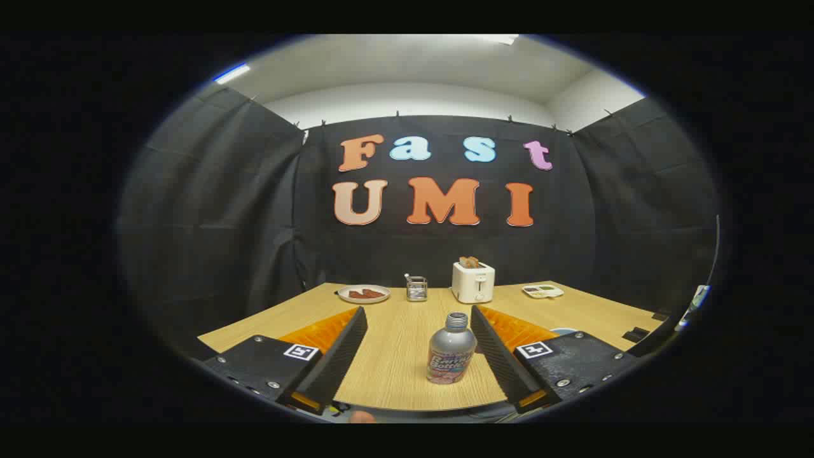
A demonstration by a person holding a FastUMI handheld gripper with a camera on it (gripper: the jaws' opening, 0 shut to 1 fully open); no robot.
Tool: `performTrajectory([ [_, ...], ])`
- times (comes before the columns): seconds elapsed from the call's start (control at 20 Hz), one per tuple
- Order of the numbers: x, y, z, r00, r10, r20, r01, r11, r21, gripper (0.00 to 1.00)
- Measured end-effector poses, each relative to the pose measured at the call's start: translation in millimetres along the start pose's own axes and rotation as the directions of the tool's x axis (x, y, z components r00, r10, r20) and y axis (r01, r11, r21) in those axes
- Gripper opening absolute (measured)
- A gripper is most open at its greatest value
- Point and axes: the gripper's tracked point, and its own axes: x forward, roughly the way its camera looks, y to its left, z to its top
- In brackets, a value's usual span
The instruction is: Take the bottle from table, then pour the juice into the cup, finally place the bottle on the coaster
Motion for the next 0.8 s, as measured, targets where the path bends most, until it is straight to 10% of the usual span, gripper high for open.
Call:
performTrajectory([
  [0.8,4.6,0.6,-11.8,0.999,-0.001,-0.033,0.001,1.000,-0.003,0.97],
])
